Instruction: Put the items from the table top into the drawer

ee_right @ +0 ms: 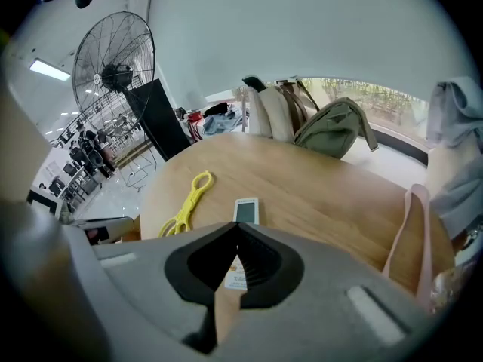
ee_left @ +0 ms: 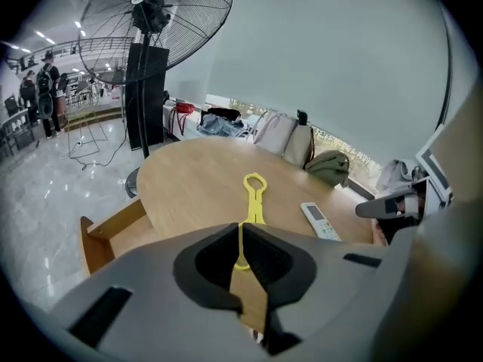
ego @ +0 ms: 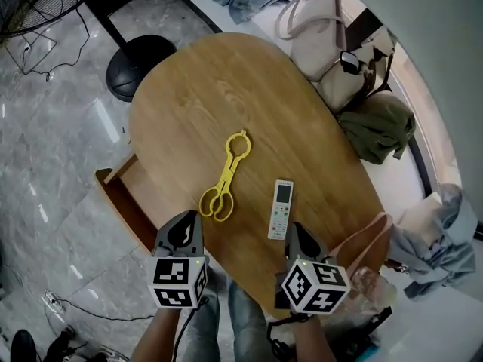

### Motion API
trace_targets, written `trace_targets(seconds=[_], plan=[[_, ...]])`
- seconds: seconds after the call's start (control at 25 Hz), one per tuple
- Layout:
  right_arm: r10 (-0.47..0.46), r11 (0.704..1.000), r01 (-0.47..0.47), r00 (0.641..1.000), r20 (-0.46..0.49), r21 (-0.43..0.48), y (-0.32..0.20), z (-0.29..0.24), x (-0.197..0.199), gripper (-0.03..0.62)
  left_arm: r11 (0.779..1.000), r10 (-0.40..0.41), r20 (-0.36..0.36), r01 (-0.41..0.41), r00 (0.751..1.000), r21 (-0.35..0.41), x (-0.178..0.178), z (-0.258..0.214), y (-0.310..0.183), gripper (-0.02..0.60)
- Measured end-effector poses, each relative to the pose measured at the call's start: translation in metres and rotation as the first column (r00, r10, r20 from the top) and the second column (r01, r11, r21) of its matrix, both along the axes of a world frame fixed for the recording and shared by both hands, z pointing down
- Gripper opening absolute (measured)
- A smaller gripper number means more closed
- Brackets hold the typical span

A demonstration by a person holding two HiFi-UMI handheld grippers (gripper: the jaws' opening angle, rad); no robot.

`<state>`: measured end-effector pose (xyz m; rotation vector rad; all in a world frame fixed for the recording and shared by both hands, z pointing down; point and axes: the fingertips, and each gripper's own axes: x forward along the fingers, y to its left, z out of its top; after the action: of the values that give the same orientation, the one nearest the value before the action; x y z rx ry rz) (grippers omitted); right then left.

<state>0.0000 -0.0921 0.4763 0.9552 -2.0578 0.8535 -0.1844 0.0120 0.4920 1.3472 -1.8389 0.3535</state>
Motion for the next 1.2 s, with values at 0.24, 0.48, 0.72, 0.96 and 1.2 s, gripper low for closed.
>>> trace_targets(seconds=[0.24,0.48,0.72,0.96,1.2], plan=[[0.051,0.999,-0.051,0.999,-0.008,-0.007,-0.010,0.004,0.020,0.005,0.997,0.072,-0.021,-0.072,0.997,0.003,0.005,0.007,-0.022,0.127],[0.093,0.996,-0.093,0.995,-0.029,-0.007,-0.021,0.011,0.039,0.005,0.983,0.175,-0.018,-0.175,0.984,-0.062,0.008,0.023,-0.042,0.167],[0.130,0.991,-0.130,0.990,-0.050,-0.004,-0.031,0.017,0.057,0.005,0.956,0.257,-0.009,-0.256,0.966,-0.144,0.010,0.037,-0.064,0.184],[0.162,0.986,-0.164,0.985,-0.056,-0.025,-0.033,0.024,0.071,0.005,0.930,0.308,0.012,-0.299,0.951,-0.216,0.014,0.050,-0.083,0.187],[0.174,0.983,-0.177,0.983,-0.064,-0.048,-0.032,0.031,0.079,0.006,0.909,0.332,0.034,-0.311,0.943,-0.278,0.012,0.063,-0.096,0.193]])
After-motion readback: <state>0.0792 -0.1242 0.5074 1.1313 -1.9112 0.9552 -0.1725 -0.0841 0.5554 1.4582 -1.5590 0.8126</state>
